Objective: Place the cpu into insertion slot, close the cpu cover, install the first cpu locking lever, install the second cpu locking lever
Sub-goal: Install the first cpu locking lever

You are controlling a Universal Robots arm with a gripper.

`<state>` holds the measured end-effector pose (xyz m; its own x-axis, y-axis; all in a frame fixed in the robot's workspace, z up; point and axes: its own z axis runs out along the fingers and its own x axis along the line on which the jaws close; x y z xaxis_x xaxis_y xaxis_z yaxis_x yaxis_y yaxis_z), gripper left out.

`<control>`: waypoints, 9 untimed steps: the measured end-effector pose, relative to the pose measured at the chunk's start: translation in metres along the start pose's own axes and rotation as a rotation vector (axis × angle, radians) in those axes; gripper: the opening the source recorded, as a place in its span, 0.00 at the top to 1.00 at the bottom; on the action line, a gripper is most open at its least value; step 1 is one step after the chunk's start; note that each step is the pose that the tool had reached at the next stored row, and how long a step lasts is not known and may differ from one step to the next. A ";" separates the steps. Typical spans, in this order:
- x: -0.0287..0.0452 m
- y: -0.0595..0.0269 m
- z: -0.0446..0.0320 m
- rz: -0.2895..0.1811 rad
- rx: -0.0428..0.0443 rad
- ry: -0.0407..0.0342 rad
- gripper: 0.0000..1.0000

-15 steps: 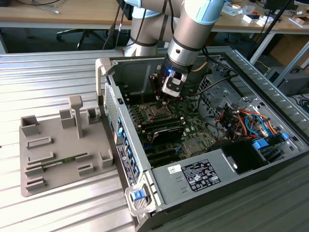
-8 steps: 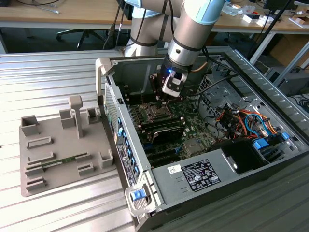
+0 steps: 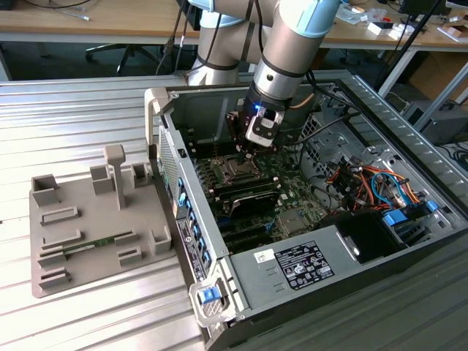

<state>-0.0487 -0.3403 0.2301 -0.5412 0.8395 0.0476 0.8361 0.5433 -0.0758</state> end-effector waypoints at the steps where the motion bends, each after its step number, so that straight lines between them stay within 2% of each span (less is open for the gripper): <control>1: 0.0000 0.0000 0.0000 -0.001 0.0001 -0.0001 0.90; 9: 0.0000 0.0000 0.0000 -0.006 0.0003 -0.0005 0.90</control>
<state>-0.0487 -0.3403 0.2301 -0.5466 0.8361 0.0476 0.8326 0.5486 -0.0758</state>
